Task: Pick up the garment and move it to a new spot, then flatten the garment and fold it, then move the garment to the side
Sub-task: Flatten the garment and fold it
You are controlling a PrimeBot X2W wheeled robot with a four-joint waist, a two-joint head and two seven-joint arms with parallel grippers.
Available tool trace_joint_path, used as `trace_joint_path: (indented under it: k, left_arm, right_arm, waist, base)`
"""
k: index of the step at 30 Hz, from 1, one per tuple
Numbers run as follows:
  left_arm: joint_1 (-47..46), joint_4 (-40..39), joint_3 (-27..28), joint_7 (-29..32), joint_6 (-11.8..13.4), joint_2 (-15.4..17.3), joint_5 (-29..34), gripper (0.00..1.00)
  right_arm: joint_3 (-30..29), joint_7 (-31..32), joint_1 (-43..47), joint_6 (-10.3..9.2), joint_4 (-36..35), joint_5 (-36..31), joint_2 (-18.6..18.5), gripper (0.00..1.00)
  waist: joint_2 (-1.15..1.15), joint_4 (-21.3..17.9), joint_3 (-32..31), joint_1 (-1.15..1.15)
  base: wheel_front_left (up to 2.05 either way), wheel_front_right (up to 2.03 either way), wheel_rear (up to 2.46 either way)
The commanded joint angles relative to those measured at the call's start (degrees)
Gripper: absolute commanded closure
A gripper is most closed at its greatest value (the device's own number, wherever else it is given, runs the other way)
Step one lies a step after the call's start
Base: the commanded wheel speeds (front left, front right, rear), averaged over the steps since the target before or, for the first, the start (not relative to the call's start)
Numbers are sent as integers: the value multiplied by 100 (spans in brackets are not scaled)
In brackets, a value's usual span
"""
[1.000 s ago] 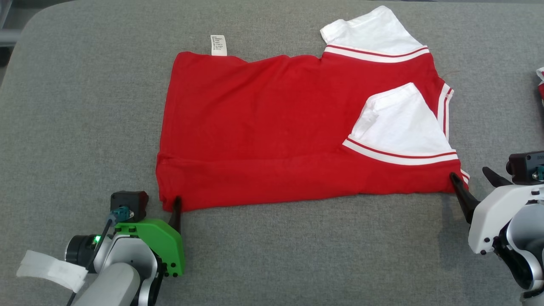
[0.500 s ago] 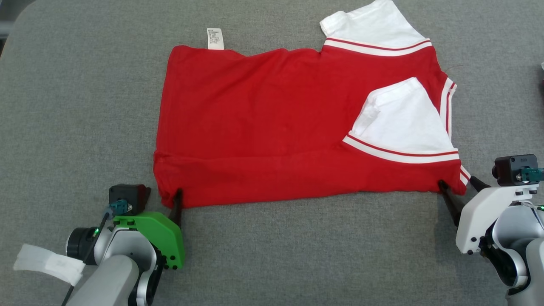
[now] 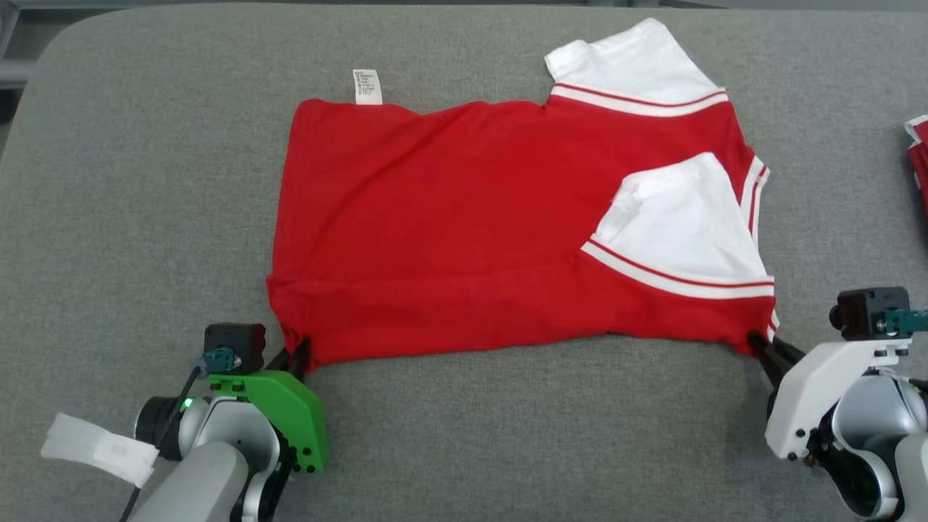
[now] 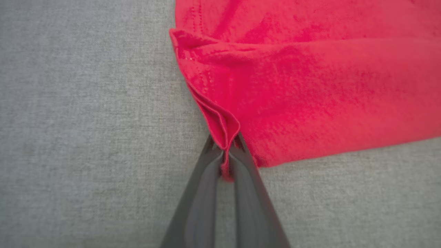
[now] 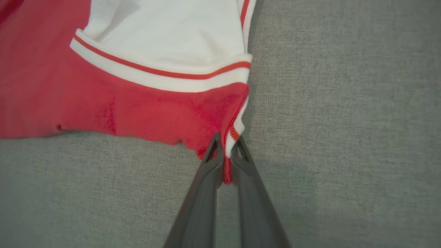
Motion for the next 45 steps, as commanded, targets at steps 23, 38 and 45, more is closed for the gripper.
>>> trace_joint_path:
  k: [23,38,45]
  left_arm:
    - [857,-990,47,619,49,689,-424,100]
    - [1370,-1621,202,845,401,946,-678,100]
    - [1509,-1732,209,977,520,1010,-762,100]
  right_arm:
    - [-415,881,1526,-1,-1324,341,257,100]
    - [-625,895,1841,-1,-1390,426,368,100]
    - [-567,831,1904,-1,-1244,418,390,100]
  waist:
    - [0,-145,-617,0]
    - [0,-278,-696,0]
    - [0,-276,-686,0]
  base:
    - [0,0,0]
    - [0,0,0]
    - [0,0,0]
